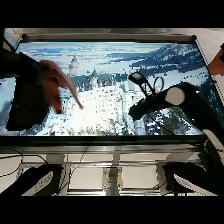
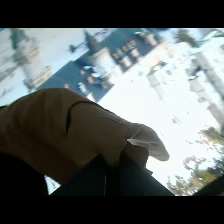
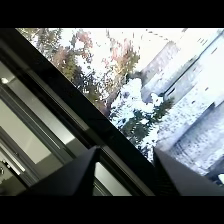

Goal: Fold the clothes and pants, and hang the long-sleeved shirts on hangers.

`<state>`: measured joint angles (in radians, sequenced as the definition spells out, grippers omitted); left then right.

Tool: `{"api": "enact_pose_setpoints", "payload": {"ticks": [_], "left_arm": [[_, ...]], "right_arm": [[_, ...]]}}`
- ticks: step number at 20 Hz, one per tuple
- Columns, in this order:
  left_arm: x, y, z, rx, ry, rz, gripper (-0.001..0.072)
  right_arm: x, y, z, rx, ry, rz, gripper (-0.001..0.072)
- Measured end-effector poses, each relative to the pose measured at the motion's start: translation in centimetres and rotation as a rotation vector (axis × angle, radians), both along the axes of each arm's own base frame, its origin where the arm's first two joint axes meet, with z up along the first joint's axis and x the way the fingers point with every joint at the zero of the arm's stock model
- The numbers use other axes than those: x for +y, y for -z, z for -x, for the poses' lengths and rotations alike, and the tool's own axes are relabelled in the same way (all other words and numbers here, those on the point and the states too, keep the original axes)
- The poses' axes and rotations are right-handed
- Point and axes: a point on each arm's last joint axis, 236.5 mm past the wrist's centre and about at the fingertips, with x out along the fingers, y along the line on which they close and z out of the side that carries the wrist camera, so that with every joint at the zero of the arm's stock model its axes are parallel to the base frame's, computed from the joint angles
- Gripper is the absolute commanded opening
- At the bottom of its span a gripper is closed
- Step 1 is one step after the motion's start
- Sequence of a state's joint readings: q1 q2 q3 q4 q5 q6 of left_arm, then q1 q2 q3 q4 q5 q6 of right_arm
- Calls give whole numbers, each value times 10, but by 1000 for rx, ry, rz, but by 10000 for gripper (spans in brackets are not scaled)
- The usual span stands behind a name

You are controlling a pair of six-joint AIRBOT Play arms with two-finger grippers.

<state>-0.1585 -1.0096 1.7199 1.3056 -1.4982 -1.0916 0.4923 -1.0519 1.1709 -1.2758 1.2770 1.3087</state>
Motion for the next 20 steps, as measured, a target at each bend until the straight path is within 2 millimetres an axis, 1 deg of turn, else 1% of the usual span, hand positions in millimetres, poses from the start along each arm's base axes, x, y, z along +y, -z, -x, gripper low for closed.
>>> {"api": "enact_pose_setpoints", "payload": {"ticks": [1, 2, 4, 6, 8, 9, 12, 15, 17, 20], "left_arm": [[-14, -2, 11, 25, 65, 3, 30], [-26, -1, 20, 51, 117, 2, 30], [-45, 3, 31, 96, 194, 3, 30], [-60, 11, 35, 138, 250, 2, 29], [-71, 18, 34, 173, 273, 5, 29], [-75, 22, 31, 188, 276, 8, 29], [-81, 29, 18, 206, 243, 26, 29], [-82, 27, -1, 185, 161, 63, 29], [-78, 23, -15, 160, 82, 88, 29], [-63, 21, -36, 113, -69, 79, 28]], "right_arm": [[-2, -12, 2, -31, -14, -2, 568], [-4, -24, 4, -59, -27, -9, 568], [-4, -42, 11, -93, -46, -35, 567], [1, -52, 19, -99, -63, -64, 566], [13, -58, 27, -101, -89, -100, 564], [22, -59, 33, -102, -102, -116, 547], [48, -54, 44, -111, -103, -127, 546], [67, -46, 47, -132, -56, -120, 545], [78, -44, 45, -143, -10, -134, 546], [91, -44, 40, -151, 48, -169, 546]]}}
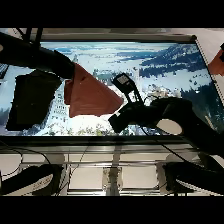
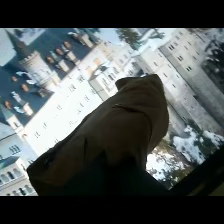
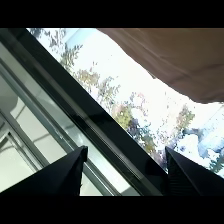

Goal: Fold the clothes and pants, and hang the long-sleeved shirts on hangers.

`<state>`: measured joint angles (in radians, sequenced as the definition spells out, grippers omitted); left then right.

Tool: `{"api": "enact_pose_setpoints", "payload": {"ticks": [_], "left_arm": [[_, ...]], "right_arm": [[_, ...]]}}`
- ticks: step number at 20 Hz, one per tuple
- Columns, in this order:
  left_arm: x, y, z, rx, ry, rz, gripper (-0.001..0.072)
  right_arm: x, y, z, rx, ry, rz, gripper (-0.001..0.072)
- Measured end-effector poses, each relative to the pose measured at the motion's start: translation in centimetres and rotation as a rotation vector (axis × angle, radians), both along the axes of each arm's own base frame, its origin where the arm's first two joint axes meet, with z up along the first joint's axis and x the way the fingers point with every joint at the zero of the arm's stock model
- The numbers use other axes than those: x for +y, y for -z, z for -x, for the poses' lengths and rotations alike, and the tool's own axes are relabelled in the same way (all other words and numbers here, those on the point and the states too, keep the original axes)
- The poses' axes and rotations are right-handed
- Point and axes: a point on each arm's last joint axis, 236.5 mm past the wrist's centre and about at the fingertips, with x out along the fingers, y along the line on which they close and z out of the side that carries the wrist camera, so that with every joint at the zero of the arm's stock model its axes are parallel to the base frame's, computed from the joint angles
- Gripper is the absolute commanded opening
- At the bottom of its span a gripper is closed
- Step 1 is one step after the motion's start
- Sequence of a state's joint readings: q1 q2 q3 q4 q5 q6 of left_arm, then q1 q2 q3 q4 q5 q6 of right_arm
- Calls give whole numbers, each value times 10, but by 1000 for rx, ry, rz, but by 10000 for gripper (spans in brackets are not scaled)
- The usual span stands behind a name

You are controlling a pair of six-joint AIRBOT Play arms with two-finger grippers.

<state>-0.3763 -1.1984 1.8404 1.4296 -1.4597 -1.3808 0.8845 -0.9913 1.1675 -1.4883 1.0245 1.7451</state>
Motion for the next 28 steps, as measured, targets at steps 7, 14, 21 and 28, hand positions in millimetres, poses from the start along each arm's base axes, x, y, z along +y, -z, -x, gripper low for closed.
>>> {"api": "enact_pose_setpoints", "payload": {"ticks": [7, 14, 21, 28], "left_arm": [[24, -15, -17, -130, -240, -120, 29], [19, -21, -16, -167, -273, -122, 28], [20, -22, -16, -173, -278, -126, 28], [20, -23, -16, -174, -279, -125, 28]], "right_arm": [[25, 8, -18, -1, 67, -67, 546], [82, 17, -40, -29, 96, -222, 484], [123, 47, -49, -33, 88, -279, 484], [139, 52, -56, -53, 90, -326, 483]]}}
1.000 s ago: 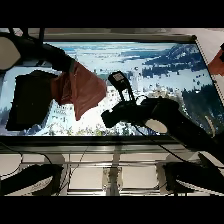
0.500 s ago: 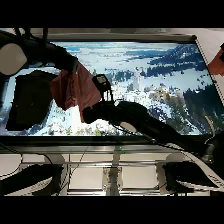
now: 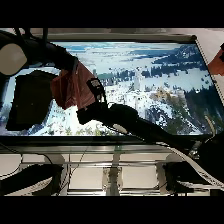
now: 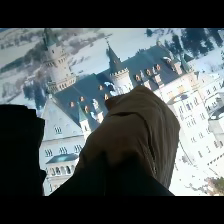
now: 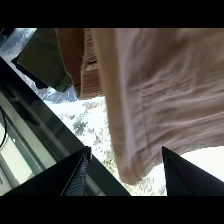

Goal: Fold the clothes and pants, and hang the long-sleeved shirts on hangers.

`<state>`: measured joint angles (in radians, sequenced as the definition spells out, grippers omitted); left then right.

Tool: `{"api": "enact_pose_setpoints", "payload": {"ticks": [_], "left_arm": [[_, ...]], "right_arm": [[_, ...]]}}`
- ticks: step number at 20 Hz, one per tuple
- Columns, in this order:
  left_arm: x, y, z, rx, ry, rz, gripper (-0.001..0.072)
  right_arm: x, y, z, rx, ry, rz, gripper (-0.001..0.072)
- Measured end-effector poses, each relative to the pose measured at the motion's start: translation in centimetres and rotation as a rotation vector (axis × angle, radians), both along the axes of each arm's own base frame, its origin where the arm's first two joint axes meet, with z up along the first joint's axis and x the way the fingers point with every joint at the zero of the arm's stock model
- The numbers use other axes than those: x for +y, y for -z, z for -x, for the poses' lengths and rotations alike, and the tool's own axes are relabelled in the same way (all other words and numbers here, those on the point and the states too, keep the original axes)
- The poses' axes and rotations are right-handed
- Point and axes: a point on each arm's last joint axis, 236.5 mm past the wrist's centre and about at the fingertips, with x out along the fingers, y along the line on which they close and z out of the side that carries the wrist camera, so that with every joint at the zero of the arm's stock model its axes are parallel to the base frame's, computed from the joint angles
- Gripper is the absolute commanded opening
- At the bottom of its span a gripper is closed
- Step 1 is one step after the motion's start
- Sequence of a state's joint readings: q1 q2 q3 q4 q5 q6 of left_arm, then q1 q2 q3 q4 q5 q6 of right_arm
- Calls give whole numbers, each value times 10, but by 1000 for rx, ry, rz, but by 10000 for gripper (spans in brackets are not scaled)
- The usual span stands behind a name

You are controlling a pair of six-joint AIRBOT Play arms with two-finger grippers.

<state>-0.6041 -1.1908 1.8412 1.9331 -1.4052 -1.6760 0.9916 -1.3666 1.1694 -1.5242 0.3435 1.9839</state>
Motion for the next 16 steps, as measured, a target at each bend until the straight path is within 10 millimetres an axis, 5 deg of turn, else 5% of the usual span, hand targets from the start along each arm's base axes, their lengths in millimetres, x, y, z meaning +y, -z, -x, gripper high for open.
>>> {"api": "enact_pose_setpoints", "payload": {"ticks": [10, 14, 16], "left_arm": [[0, -1, 1, -1, 0, 1, 29], [2, -5, 3, -10, 5, 0, 29], [3, -7, 5, -17, 11, -4, 29]], "right_arm": [[27, 7, -15, 21, 25, -58, 483], [28, 32, -17, 95, 56, -27, 482], [28, 43, -18, 131, 74, -20, 412]]}}
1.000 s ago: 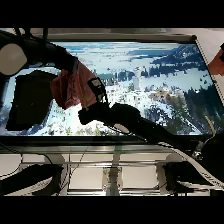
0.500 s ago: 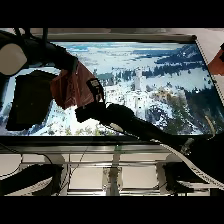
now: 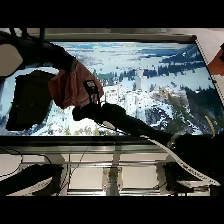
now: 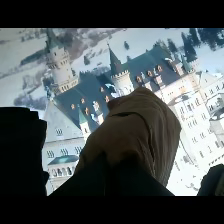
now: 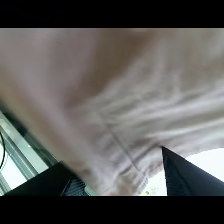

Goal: Fold the clothes and pants, and hang the long-sleeved shirts on hangers.

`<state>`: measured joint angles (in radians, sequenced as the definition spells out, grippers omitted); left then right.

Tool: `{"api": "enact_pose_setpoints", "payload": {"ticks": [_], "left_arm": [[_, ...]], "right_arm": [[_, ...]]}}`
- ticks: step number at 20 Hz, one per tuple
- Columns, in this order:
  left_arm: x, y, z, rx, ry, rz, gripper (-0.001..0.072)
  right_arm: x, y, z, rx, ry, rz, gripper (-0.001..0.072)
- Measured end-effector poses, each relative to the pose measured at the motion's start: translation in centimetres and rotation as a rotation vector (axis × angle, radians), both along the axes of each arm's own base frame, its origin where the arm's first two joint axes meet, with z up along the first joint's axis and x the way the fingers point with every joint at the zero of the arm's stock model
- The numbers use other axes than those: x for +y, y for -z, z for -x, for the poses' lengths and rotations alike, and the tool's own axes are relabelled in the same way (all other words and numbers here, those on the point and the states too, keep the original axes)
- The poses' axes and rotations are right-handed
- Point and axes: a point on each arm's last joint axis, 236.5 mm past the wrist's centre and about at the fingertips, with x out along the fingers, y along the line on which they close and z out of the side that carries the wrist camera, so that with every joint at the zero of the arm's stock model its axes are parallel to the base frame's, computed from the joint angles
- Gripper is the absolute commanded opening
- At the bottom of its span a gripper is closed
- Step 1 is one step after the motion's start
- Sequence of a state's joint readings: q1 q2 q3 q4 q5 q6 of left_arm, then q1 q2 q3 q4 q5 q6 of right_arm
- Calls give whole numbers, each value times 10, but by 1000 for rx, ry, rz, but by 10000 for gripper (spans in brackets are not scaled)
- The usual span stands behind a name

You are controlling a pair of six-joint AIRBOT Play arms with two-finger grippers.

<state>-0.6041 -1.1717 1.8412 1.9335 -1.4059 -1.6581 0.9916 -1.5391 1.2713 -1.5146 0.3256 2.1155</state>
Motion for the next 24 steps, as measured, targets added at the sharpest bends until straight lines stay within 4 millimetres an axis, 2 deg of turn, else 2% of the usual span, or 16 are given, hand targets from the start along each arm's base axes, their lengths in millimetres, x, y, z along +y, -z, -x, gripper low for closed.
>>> {"api": "enact_pose_setpoints", "payload": {"ticks": [1, 5, 10, 13, 15, 18, 21, 24], "left_arm": [[1, -2, 1, -4, 2, 0, 29], [3, -6, 3, -13, 4, 0, 29], [18, -7, 0, -20, -15, -29, 30], [43, -6, -1, -7, -44, -83, 30], [62, -4, 1, 12, -57, -128, 30], [78, 1, 9, 54, -44, -180, 30], [69, 3, 22, 85, 21, -152, 30], [46, 0, 40, 102, 113, -61, 30]], "right_arm": [[0, 4, 0, 14, 6, 3, 358], [0, 12, 0, 41, 20, 7, 14], [-4, 13, 3, 72, 35, 14, 12], [-22, 2, 15, 22, -44, 127, 10], [-49, -11, 23, -37, -125, 251, 10], [-108, -43, 26, -103, -186, 411, 10], [-165, -92, 29, -183, -209, 489, 9], [-203, -153, 42, -270, -213, 495, 7]]}}
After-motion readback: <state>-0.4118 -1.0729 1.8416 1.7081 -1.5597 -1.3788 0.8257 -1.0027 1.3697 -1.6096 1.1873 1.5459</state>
